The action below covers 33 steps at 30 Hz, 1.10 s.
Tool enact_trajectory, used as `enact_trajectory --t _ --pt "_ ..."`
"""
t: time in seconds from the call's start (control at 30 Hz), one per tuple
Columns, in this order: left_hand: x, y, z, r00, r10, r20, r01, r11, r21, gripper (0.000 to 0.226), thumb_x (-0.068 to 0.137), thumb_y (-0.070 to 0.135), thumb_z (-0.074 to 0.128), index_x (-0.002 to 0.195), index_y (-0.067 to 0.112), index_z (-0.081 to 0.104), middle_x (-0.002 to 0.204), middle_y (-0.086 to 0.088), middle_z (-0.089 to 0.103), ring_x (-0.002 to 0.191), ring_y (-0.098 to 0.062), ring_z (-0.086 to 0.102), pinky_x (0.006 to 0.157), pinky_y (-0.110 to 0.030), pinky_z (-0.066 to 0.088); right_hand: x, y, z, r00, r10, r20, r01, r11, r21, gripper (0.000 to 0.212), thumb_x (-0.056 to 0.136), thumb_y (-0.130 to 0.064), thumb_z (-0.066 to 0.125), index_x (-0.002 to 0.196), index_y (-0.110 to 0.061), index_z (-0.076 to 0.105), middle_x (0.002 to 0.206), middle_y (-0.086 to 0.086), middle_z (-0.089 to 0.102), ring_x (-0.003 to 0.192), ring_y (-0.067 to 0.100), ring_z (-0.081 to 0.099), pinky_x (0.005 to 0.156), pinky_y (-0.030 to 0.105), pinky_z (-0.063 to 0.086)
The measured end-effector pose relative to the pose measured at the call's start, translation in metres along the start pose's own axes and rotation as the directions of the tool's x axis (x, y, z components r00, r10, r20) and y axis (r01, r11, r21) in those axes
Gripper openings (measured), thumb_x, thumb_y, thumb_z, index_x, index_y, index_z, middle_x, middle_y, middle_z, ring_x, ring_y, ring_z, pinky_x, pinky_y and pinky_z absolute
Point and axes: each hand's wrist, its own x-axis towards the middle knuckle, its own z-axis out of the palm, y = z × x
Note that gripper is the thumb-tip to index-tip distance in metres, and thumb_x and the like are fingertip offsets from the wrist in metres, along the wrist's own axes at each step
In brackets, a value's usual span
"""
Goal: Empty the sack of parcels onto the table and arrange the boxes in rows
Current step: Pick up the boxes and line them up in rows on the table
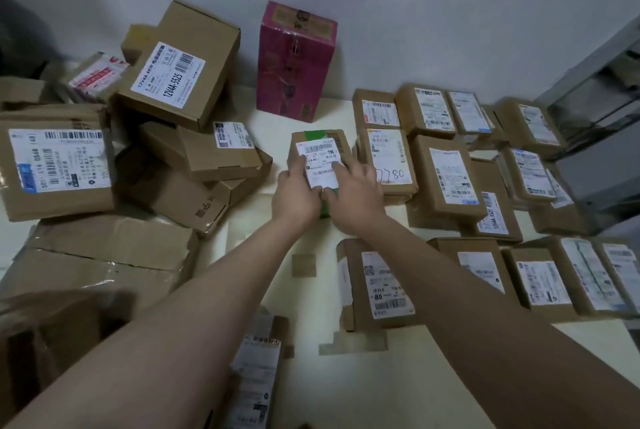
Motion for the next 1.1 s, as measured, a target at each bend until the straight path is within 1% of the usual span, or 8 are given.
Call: enact_trajectory --t 0.13,0.23,0.4,0.6,0.73,0.87,1.0,1.1 --pt "0.026 0.014 0.007 0.989 0.072 -0.13 -0.082 0.994 -0.072 0.059 0.094 0.015 0.052 0.149 0.019 0.033 0.132 -0.014 0.05 0.122 -0.029 0.049 0.101 -0.033 0.041 0.03 0.007 -0.01 0.963 0.154 -0.219 -0.155 0.988 0.011 0.035 0.094 -0.023 0.049 0.128 -0.016 0.056 0.137 0.006 0.05 0.125 0.027 0.039 0.1 0.041 0.031" --pt "0.058 0.038 -0.007 0.91 0.122 -0.396 -0.158 0.986 -0.059 0.067 0.094 0.019 0.057 0.152 0.017 0.024 0.143 -0.012 0.031 0.133 -0.028 0.033 0.101 -0.024 0.027 0.069 0.011 -0.02 0.935 0.139 -0.327 -0.057 0.967 0.249 0.033 0.095 -0.019 0.05 0.128 -0.015 0.053 0.133 0.006 0.053 0.122 0.026 0.044 0.099 0.038 0.039" --pt "0.139 0.072 -0.052 0.866 0.116 -0.486 -0.239 0.95 -0.2 0.08 0.095 0.03 0.055 0.157 0.018 0.005 0.163 -0.009 0.01 0.149 -0.029 0.007 0.121 -0.045 0.011 0.151 -0.003 -0.05 0.987 0.086 -0.135 0.015 0.789 0.615 0.058 0.097 -0.029 0.053 0.149 -0.016 0.031 0.149 0.004 0.045 0.124 0.025 0.054 0.106 0.044 0.043" --pt "0.164 0.082 -0.067 0.933 -0.078 -0.352 -0.114 0.862 -0.494 0.062 0.1 0.055 0.033 0.155 0.041 0.007 0.156 -0.005 0.023 0.141 -0.028 0.033 0.116 -0.048 0.029 0.183 -0.025 -0.069 0.99 0.129 0.052 -0.077 0.196 0.978 0.063 0.099 -0.053 0.042 0.154 -0.037 0.016 0.154 -0.004 0.035 0.126 0.021 0.048 0.094 0.047 0.053" --pt "0.138 0.06 -0.046 0.903 -0.002 -0.43 -0.258 0.798 -0.544 0.029 0.098 0.047 0.045 0.125 0.04 0.055 0.123 -0.001 0.045 0.101 -0.002 0.055 0.092 -0.02 0.045 0.158 0.0 -0.054 0.962 0.231 -0.147 0.094 0.225 0.97 0.022 0.098 -0.052 0.042 0.117 -0.048 0.052 0.126 0.001 0.06 0.112 0.02 0.062 0.089 0.044 0.058" --pt "0.12 0.035 -0.022 0.949 0.018 -0.314 -0.202 0.8 -0.565 0.026 0.093 0.02 0.047 0.116 0.024 0.059 0.113 0.007 0.064 0.107 -0.012 0.061 0.094 -0.034 0.051 0.132 0.027 -0.042 0.937 0.308 -0.164 0.01 0.445 0.895 0.025 0.101 -0.044 0.044 0.112 -0.022 0.047 0.104 -0.003 0.06 0.095 0.013 0.062 0.072 0.026 0.053" --pt "0.109 0.039 -0.008 0.978 -0.036 -0.206 -0.06 0.894 -0.444 0.044 0.094 0.053 0.041 0.132 0.034 0.051 0.124 0.008 0.061 0.113 -0.015 0.06 0.098 -0.037 0.047 0.12 0.039 -0.03 0.94 0.268 -0.21 0.014 0.587 0.81 0.039 0.101 -0.026 0.046 0.138 -0.034 0.038 0.108 -0.007 0.06 0.099 0.013 0.064 0.074 0.03 0.057" --pt "0.105 0.036 -0.003 0.978 -0.056 -0.201 -0.028 0.919 -0.393 0.052 0.079 0.079 0.037 0.125 0.058 0.045 0.122 -0.002 0.059 0.099 -0.019 0.066 0.089 -0.049 0.054 0.113 0.038 -0.026 0.947 0.208 -0.243 0.059 0.633 0.772 0.04 0.092 -0.024 0.049 0.125 -0.047 0.045 0.118 0.0 0.059 0.1 0.017 0.063 0.08 0.045 0.059"
